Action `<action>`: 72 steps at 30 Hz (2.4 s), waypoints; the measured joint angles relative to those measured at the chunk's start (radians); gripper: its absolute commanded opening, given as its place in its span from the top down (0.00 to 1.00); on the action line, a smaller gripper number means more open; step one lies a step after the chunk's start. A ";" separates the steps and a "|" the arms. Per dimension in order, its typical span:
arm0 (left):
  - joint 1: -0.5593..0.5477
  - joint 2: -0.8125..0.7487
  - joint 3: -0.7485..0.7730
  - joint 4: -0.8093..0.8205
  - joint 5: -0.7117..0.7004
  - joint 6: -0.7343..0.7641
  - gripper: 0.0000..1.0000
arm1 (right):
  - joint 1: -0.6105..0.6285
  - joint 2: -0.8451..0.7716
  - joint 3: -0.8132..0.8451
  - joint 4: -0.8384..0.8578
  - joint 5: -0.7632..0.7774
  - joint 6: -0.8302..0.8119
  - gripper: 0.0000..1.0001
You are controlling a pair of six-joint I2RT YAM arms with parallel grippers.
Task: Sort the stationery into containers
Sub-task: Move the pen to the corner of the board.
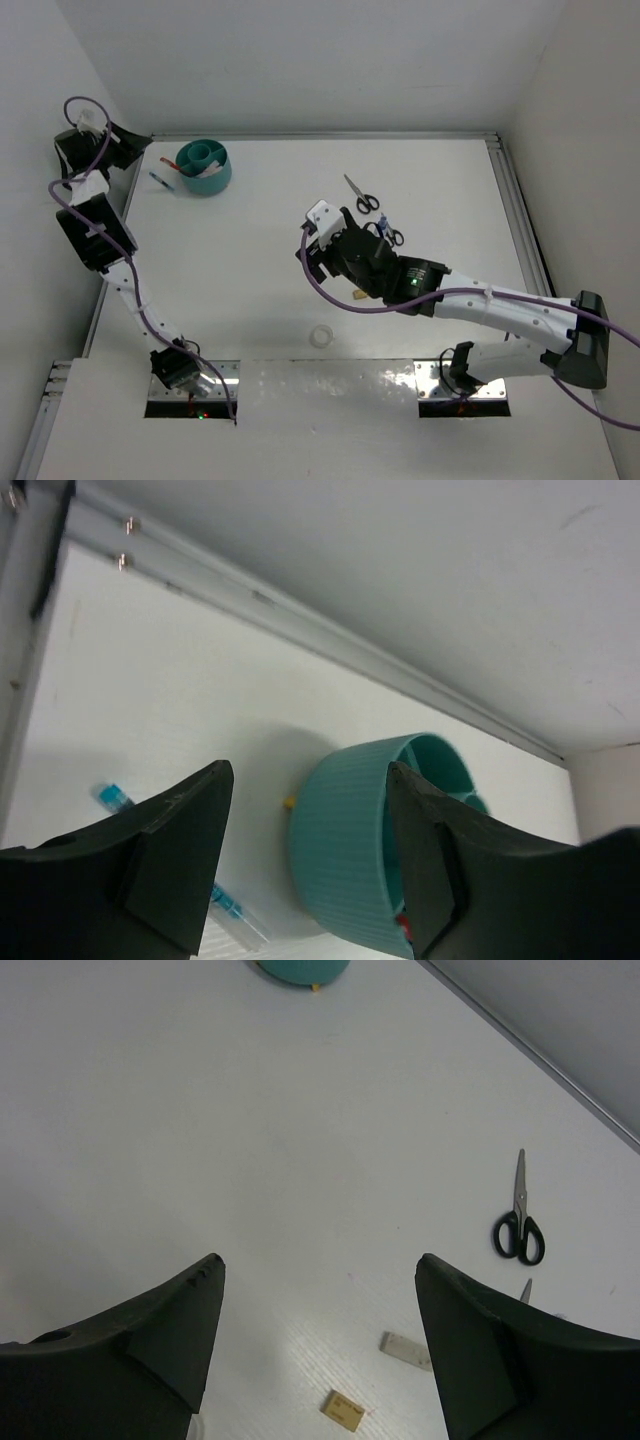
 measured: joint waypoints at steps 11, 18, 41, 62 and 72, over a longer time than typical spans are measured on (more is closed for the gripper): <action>-0.023 0.130 -0.034 0.203 0.028 -0.200 0.42 | -0.045 0.018 -0.003 0.016 0.000 0.048 0.24; -0.042 0.150 -0.051 0.245 -0.046 -0.192 0.43 | -0.066 0.081 0.002 -0.003 -0.005 0.068 0.24; -0.066 0.118 -0.200 0.254 -0.204 -0.068 0.43 | -0.092 0.039 0.016 -0.016 -0.023 0.124 0.25; 0.019 -0.156 -0.612 0.206 -0.162 0.024 0.43 | -0.011 -0.093 -0.019 -0.008 0.064 0.113 0.27; 0.027 -0.292 -0.803 0.175 -0.132 0.108 0.43 | 0.065 -0.163 -0.044 -0.003 0.145 0.096 0.28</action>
